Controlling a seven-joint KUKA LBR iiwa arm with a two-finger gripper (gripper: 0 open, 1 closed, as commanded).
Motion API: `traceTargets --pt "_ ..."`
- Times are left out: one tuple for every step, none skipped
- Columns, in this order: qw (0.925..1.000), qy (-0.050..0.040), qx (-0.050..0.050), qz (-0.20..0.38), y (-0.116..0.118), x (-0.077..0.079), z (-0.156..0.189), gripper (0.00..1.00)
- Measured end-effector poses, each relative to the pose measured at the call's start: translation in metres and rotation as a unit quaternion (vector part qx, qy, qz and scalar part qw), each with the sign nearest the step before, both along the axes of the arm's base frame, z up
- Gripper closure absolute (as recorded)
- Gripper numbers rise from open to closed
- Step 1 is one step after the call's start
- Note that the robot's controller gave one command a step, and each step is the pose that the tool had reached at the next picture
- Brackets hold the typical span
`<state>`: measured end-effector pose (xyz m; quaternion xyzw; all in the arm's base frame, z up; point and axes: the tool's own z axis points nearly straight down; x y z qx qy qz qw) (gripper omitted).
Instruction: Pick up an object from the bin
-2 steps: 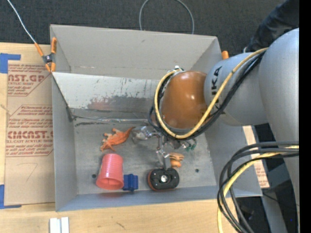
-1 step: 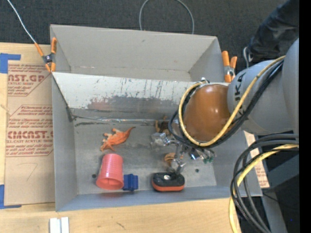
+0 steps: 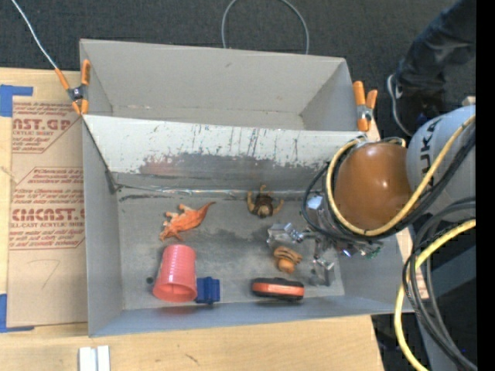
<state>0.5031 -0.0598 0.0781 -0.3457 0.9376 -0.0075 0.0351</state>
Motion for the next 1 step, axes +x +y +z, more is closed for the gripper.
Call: traceTargets --pt "0.9991 0.0005 0.004 -0.043 -0.0052 -0.0041 -0.0086 0.00"
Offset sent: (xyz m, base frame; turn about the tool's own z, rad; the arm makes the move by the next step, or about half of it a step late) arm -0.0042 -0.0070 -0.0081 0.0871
